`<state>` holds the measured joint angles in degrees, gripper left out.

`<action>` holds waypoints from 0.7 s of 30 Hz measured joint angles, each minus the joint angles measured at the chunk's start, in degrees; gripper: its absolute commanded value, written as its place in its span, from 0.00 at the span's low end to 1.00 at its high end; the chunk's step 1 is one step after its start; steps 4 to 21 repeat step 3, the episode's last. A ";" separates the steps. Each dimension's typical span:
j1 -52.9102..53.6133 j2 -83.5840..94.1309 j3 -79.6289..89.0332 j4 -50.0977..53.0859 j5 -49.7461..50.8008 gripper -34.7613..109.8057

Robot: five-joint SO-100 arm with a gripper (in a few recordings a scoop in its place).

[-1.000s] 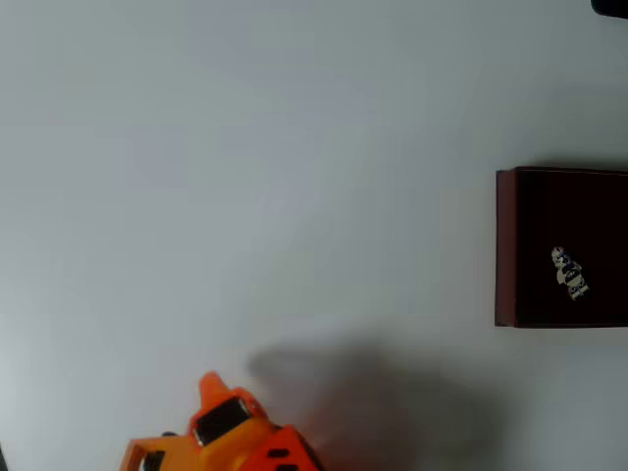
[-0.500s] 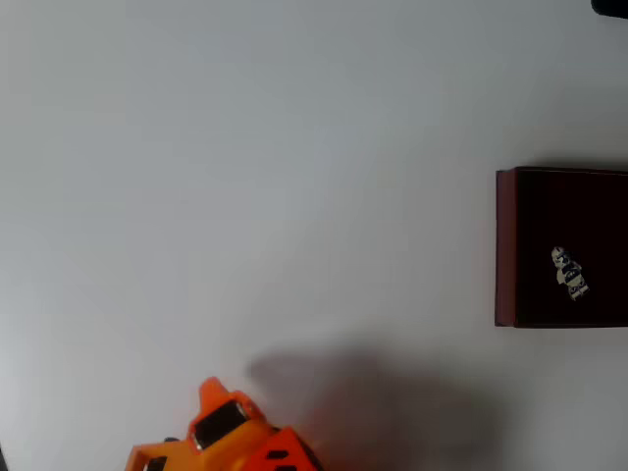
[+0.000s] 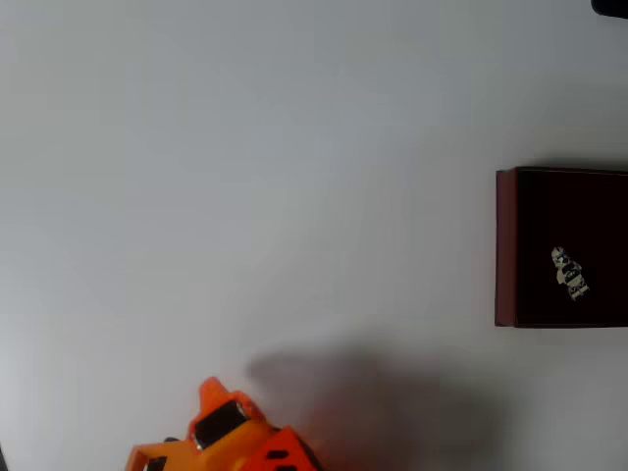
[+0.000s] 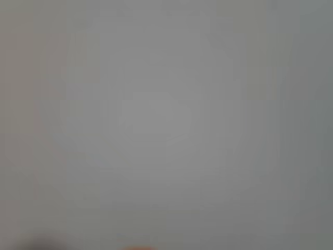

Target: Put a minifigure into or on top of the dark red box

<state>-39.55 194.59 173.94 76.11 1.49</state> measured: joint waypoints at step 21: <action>0.00 0.00 0.00 0.00 0.00 0.24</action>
